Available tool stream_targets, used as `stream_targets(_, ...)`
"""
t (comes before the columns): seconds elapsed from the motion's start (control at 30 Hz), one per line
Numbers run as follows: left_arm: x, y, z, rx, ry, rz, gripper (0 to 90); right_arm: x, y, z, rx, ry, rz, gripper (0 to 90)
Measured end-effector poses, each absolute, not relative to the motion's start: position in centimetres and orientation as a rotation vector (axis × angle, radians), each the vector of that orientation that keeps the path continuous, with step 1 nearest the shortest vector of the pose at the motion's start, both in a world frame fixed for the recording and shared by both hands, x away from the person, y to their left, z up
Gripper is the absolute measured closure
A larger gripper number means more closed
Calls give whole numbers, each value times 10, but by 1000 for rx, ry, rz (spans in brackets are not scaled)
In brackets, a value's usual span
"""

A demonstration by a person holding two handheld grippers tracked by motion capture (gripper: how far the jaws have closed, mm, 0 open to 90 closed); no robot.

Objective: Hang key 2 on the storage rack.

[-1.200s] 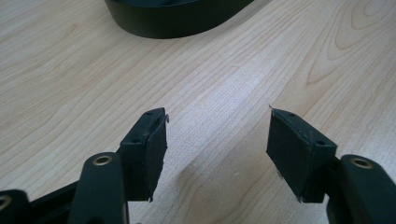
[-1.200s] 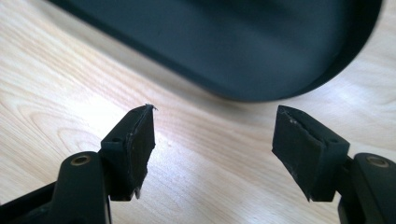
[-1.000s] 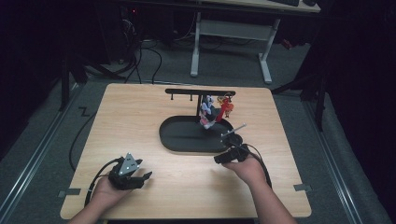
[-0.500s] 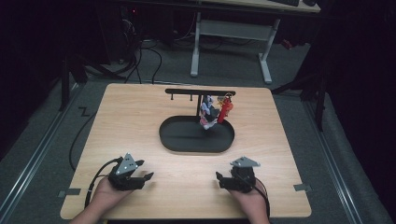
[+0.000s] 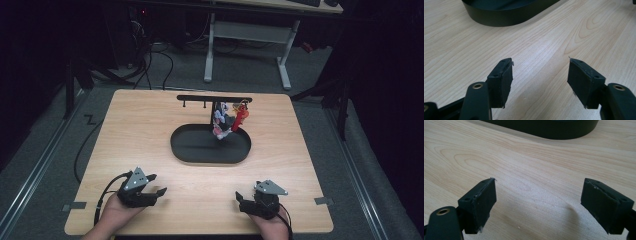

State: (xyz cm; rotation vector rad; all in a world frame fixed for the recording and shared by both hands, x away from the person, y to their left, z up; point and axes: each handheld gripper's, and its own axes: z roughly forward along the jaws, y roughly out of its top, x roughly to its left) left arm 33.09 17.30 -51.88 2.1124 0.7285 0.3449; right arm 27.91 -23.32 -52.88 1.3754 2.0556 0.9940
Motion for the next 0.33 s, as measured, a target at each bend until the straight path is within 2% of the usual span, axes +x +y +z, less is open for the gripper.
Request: stream_targets(0.33,330,181,-514,2079,725,340,370,279,-236,-524,1390,1990,971,130)
